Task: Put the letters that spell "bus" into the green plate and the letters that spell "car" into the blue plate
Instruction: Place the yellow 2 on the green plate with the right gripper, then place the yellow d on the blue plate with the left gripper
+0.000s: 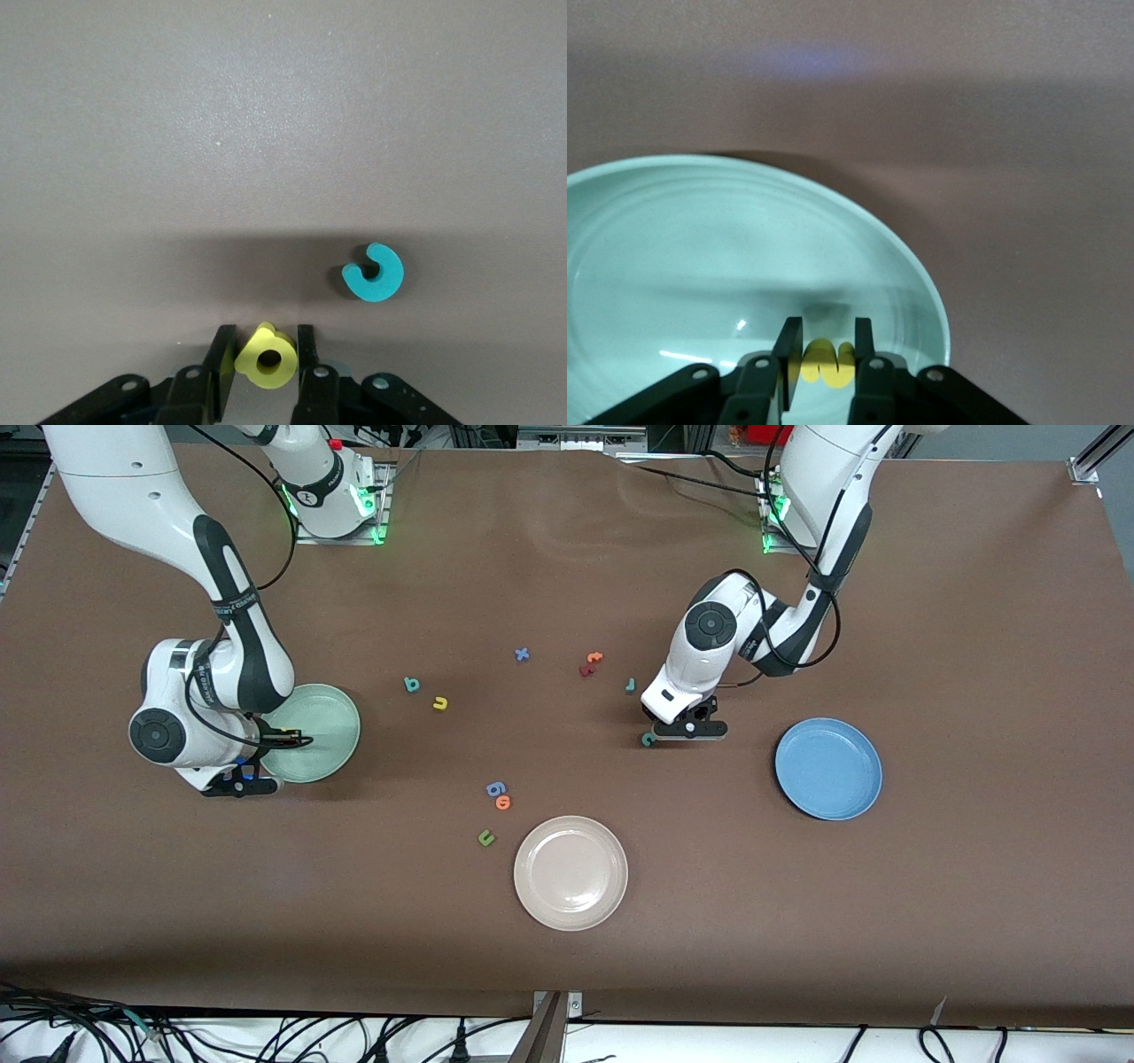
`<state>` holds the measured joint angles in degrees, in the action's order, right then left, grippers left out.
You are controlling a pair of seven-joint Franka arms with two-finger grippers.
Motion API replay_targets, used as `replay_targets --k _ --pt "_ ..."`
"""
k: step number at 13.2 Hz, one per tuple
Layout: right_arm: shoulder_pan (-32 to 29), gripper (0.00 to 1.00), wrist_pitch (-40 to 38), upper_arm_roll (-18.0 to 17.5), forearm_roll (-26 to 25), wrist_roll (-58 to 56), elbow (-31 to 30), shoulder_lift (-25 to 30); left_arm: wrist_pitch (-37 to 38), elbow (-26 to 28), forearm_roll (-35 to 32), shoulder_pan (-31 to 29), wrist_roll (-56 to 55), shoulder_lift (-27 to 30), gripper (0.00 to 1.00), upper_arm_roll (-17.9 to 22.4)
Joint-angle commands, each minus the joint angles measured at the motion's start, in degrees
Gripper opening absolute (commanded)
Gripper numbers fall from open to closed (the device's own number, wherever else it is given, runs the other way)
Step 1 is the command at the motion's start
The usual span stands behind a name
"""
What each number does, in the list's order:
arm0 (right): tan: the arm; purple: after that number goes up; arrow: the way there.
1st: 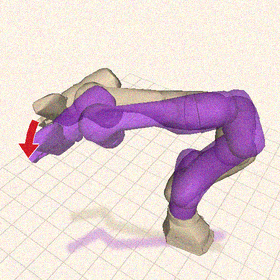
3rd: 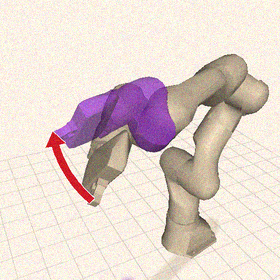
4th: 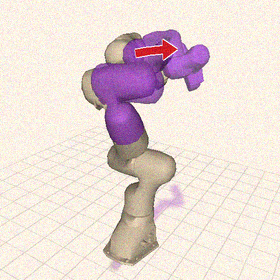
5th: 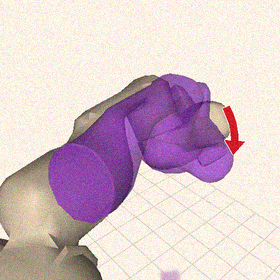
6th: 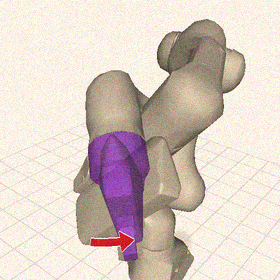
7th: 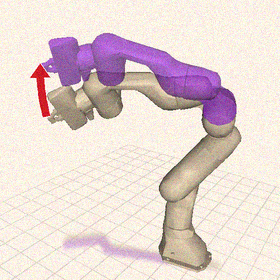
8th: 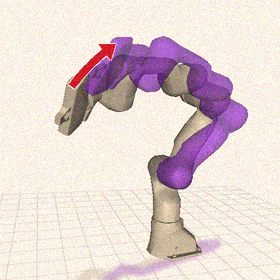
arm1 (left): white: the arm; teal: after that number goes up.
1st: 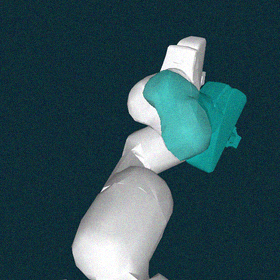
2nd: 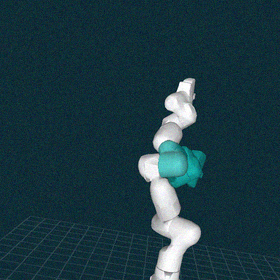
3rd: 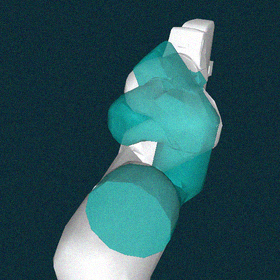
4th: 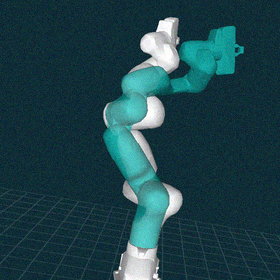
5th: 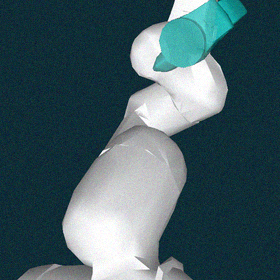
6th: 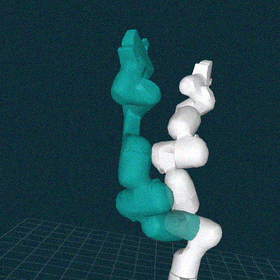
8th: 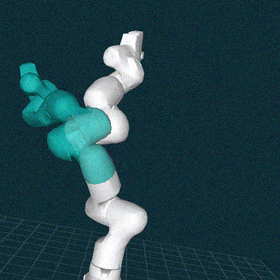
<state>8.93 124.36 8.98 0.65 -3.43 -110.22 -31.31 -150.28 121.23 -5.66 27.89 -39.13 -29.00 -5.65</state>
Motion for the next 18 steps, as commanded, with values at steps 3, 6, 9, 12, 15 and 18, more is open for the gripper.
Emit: replay_targets --k 3,6,9,12,15,18 --pt "-0.15 0.99 -2.00 -0.80 1.55 -0.53 0.26 2.30 3.31 -0.29 -2.25 0.50 -1.48 -0.45 0.20 0.64" --pt "-0.06 0.99 -5.69 -4.13 2.60 5.96 0.35 6.07 9.80 -2.57 -2.25 -0.99 -0.86 1.93 0.18 0.64" --pt "0.03 0.99 -12.89 -7.73 2.60 12.20 0.18 12.39 19.64 -8.36 -1.46 -4.05 4.64 2.63 0.19 0.64" --pt "0.03 0.99 -14.23 -11.77 2.69 22.47 -0.52 12.94 27.48 -12.59 -1.37 -10.37 15.97 2.72 0.19 0.64" --pt "0.03 0.99 -10.55 -17.05 2.69 26.64 -4.29 13.47 27.58 -12.69 -1.98 -16.97 27.67 2.55 0.18 0.81" --pt "0.03 0.99 4.06 -22.49 2.60 28.83 -14.10 14.43 27.58 -12.77 -2.25 -21.81 34.71 2.20 0.18 0.99"
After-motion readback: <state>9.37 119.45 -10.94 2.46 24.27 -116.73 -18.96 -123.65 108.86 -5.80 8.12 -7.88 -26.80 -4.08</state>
